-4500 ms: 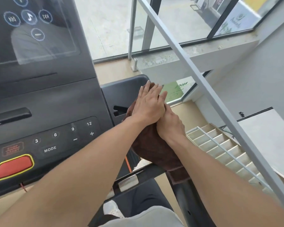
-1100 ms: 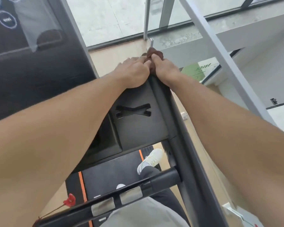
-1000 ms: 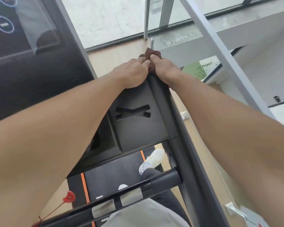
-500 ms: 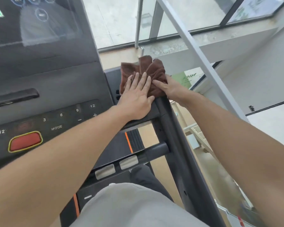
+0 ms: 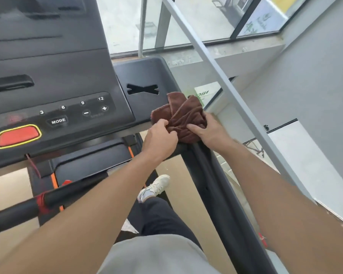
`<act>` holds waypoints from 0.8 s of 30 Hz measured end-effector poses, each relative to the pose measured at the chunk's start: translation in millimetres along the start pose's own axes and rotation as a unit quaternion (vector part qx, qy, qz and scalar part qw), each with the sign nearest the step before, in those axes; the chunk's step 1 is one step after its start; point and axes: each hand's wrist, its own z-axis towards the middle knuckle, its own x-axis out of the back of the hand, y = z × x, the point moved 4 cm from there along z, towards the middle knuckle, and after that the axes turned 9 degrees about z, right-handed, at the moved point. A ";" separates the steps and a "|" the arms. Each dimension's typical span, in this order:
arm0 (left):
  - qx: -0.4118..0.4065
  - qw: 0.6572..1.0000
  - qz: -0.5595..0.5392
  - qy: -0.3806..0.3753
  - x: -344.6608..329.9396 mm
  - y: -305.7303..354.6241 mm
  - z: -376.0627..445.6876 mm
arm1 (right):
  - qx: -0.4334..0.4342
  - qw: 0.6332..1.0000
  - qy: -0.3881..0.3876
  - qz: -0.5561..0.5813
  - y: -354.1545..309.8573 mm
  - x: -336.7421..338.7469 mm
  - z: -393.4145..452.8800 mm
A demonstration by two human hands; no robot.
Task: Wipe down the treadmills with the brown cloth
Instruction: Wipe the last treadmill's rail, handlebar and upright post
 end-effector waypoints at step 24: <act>-0.062 0.997 -0.024 0.036 -125.3 8.3 -162.4 | 0.022 1.000 0.015 0.014 98.4 48.5 -143.2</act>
